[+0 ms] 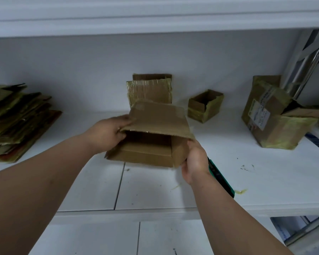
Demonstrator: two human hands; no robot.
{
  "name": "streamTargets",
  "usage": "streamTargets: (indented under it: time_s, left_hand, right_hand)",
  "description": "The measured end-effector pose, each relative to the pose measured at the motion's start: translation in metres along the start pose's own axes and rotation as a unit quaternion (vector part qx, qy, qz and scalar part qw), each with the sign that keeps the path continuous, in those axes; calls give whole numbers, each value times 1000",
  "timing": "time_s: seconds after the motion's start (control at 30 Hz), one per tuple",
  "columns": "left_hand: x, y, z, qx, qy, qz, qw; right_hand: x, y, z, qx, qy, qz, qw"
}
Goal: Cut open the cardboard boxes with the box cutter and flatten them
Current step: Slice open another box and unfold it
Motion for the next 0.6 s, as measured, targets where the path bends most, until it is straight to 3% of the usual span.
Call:
streamTargets:
  time_s: [0.1,0.2,0.27,0.4,0.5,0.6]
  left_hand:
    - [-15,9,-28,51,146,33,987]
    - [-27,8,-40,1,233,79,969]
    - [-25,8,-42,43,235,91,967]
    - [-20,-3,-44,251,170,73,950]
    - [-24,-13,-63,231,189,54,953]
    - [-26,-11,-69,203,210,35,956]
  right_hand:
    - [-10,-3,0,-49,43,20,998]
    - [-17,-10,-5,-107,75,34,991]
    - [-20,-14,-8,-131,90,39,986]
    - [-28,-18,-12,-126,147,29,981]
    - [-38,-17,-17,-115,201,13,973]
    - [-35,-18,-10,-96,176,-21,979]
Point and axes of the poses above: each hand's wrist, its own x-axis towards the middle knuckle, its own z-axis out of the back of the hand, y = z × x, the point moved 9 cm from there along x, towards the middle knuckle, and after that the axes turned 4 degrees about -x, right-handed, at the moved point
